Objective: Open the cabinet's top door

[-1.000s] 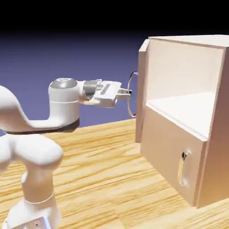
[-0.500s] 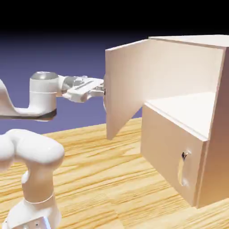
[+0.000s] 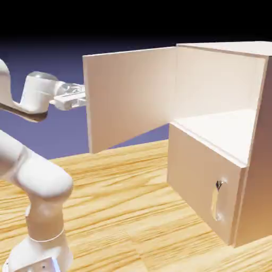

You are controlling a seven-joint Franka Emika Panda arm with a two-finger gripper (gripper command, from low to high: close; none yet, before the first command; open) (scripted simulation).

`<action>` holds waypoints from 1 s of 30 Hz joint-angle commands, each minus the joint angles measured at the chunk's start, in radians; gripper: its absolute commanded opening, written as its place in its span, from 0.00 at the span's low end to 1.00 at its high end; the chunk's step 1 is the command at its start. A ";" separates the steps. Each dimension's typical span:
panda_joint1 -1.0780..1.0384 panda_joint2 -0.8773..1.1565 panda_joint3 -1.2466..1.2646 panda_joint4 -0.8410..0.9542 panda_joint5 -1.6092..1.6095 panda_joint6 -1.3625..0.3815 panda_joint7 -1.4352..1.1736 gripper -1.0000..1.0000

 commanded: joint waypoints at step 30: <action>-0.953 0.257 0.931 0.564 0.170 -0.398 0.156 0.00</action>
